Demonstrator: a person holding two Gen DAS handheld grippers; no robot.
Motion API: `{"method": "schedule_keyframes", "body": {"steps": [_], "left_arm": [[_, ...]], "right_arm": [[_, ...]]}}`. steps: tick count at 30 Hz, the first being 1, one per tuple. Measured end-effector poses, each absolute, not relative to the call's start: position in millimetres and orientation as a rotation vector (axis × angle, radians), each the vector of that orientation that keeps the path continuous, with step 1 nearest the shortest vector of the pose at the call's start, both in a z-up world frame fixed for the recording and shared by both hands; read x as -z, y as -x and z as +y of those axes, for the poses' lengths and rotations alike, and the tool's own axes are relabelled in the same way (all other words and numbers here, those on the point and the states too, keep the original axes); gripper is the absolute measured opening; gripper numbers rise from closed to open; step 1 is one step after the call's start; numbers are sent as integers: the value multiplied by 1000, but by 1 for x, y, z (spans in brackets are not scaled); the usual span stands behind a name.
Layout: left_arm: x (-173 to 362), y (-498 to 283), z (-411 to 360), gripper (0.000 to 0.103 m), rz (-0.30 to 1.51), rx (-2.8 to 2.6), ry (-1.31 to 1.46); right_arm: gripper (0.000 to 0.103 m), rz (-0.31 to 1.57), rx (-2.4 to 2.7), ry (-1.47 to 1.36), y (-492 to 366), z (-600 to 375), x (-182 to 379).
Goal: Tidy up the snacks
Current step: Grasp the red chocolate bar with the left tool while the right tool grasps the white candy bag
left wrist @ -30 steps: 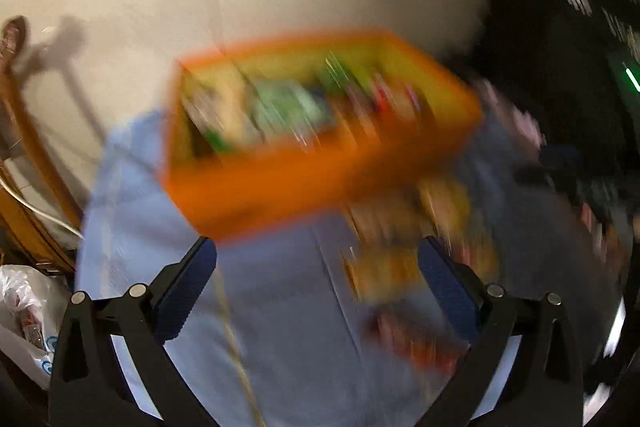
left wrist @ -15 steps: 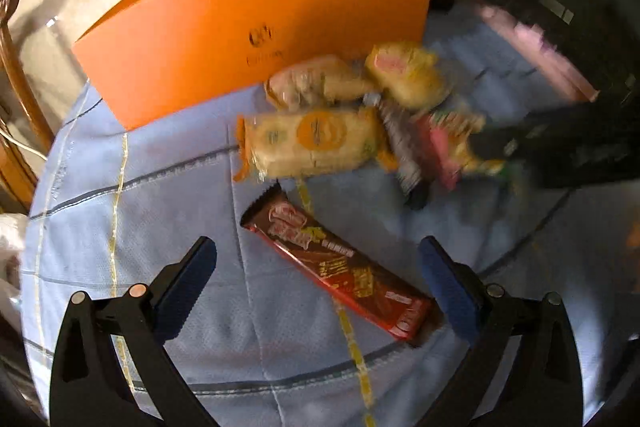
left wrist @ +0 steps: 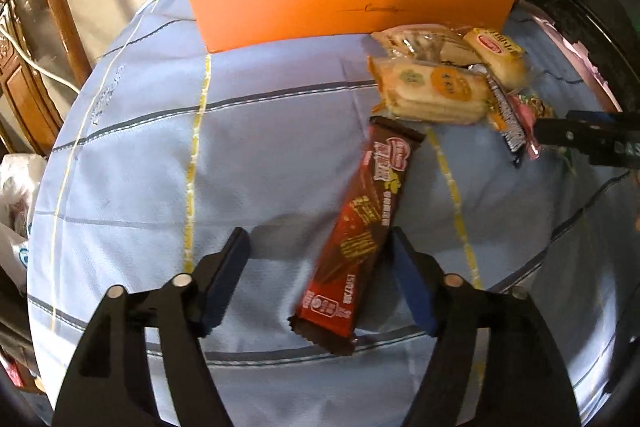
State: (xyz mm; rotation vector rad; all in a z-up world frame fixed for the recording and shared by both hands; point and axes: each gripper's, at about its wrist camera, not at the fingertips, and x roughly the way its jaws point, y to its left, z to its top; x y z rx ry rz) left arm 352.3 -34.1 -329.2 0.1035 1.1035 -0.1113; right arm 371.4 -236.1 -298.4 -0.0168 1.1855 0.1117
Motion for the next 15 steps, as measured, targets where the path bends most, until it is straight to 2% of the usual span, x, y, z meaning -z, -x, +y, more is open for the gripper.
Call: {"method": "schedule_keyframes", "body": {"steps": [2,3,4,5,6,10,15], "left_arm": [[330,-355,-29,80,1106,111,-98],[330,-358,-29,79,1103,117,-103],[330,-358,-31,74,1096,135,-111],[328,-355,-34,55,1085,161,-119],[325,-354,-39,25,1064,200,-152],[327,-354,-48,23,1050,289,-186],[324,-355,-24,23,1057,307,-116]], "right_arm": [[86,1210,-83,14,-375,-233,308],[86,1219,-68,31,-375,-230,313],[78,1207,-68,63,-374,-226,313],[68,1192,-94,70,-372,-221,310],[51,1185,-117,96,-368,-215,307],[47,1186,-176,174,-359,-203,303],[47,1184,-161,65,-351,-228,300]]}}
